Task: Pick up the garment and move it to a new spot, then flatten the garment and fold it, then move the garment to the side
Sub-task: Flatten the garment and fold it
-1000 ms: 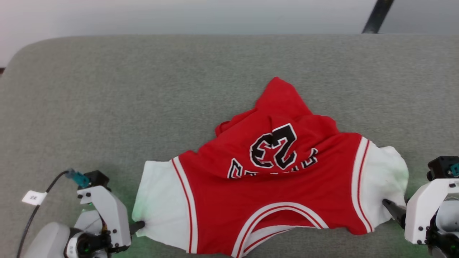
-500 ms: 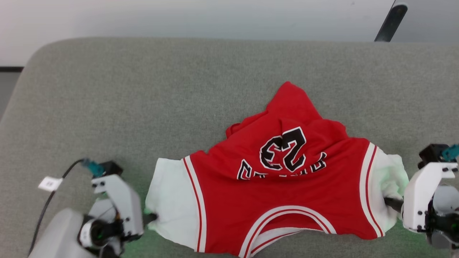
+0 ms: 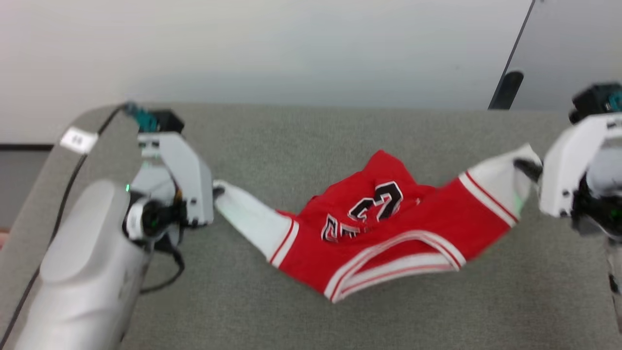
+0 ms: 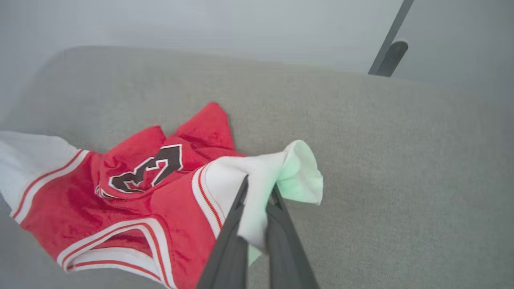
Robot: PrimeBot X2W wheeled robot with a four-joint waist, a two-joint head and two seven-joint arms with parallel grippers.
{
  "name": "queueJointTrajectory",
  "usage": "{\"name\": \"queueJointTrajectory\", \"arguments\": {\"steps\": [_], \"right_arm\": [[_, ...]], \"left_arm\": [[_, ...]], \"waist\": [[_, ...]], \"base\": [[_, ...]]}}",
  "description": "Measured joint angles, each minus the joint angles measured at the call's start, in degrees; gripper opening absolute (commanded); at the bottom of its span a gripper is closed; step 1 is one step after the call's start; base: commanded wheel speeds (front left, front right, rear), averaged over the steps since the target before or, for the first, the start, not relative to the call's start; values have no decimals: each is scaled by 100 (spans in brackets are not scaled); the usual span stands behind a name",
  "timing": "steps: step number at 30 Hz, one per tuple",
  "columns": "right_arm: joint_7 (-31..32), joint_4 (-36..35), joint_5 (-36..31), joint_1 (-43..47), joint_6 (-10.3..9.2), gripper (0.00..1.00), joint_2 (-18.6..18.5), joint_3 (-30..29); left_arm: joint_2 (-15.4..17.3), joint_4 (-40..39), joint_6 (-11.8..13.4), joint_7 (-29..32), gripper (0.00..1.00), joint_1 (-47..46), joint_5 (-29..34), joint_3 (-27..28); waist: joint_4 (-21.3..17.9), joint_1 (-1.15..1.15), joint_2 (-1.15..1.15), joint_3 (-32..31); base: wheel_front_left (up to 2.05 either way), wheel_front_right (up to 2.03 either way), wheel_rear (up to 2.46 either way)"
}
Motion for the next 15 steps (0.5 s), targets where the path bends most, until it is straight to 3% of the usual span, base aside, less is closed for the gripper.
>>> {"name": "queueJointTrajectory", "arguments": {"steps": [9, 15], "right_arm": [[-949, 748, -247, -1404, 0, 0, 258, 341], [-2035, 1354, -454, -2436, 0, 0, 466, 621]], "left_arm": [[-110, 711, -288, -519, 0, -1468, 345, -58], [-125, 1145, -335, -1257, 0, -2452, 683, -24]], "waist": [[-148, 0, 0, -281], [-290, 0, 0, -130]], "base": [[0, 0, 0], [0, 0, 0]]}}
